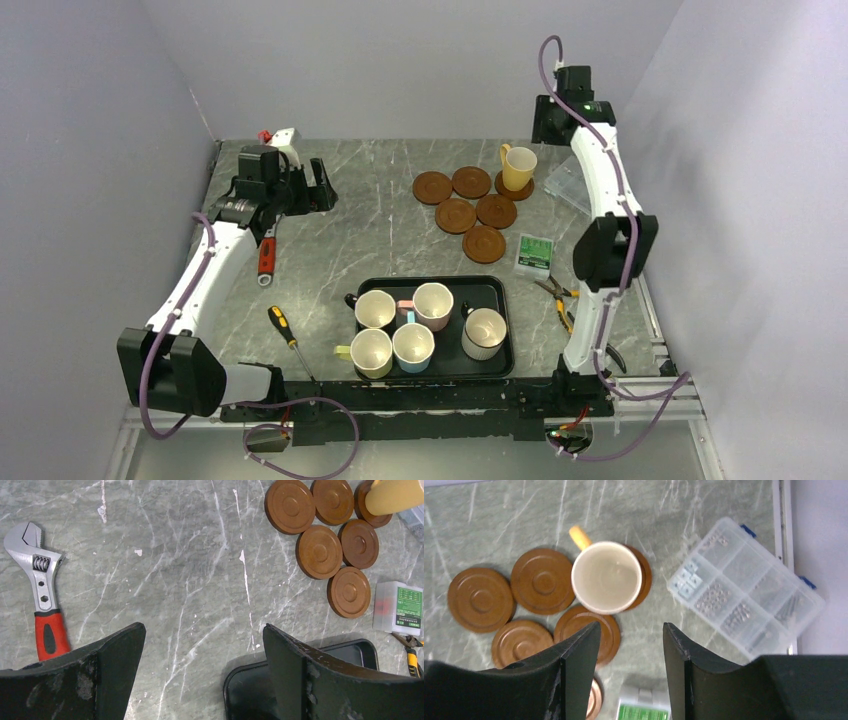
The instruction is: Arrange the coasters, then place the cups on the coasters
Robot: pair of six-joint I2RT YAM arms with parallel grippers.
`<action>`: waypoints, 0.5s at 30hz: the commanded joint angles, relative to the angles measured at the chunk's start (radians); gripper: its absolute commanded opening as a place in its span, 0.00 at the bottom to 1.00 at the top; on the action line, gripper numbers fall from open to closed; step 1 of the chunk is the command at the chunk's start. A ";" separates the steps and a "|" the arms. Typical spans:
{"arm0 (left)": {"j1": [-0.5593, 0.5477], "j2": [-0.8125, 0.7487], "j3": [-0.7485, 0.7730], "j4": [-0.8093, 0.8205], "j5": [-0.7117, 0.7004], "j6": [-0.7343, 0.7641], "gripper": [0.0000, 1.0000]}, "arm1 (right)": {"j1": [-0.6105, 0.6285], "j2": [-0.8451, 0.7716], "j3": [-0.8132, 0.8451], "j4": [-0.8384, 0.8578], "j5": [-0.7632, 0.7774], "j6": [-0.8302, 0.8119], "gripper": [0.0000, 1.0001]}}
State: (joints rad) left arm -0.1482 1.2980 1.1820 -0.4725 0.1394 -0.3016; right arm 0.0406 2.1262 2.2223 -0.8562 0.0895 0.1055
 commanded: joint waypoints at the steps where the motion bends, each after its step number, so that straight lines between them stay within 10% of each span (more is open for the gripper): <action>1: 0.001 -0.036 -0.007 0.050 0.031 -0.011 0.94 | 0.027 -0.208 -0.147 0.015 -0.002 0.048 0.54; 15: 0.001 0.007 0.011 0.028 0.052 -0.004 0.94 | 0.291 -0.716 -0.861 -0.025 -0.016 0.247 0.65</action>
State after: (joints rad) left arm -0.1482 1.2930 1.1820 -0.4675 0.1627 -0.3016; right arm 0.2714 1.4761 1.4635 -0.8528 0.0986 0.2569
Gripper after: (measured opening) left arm 0.935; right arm 0.647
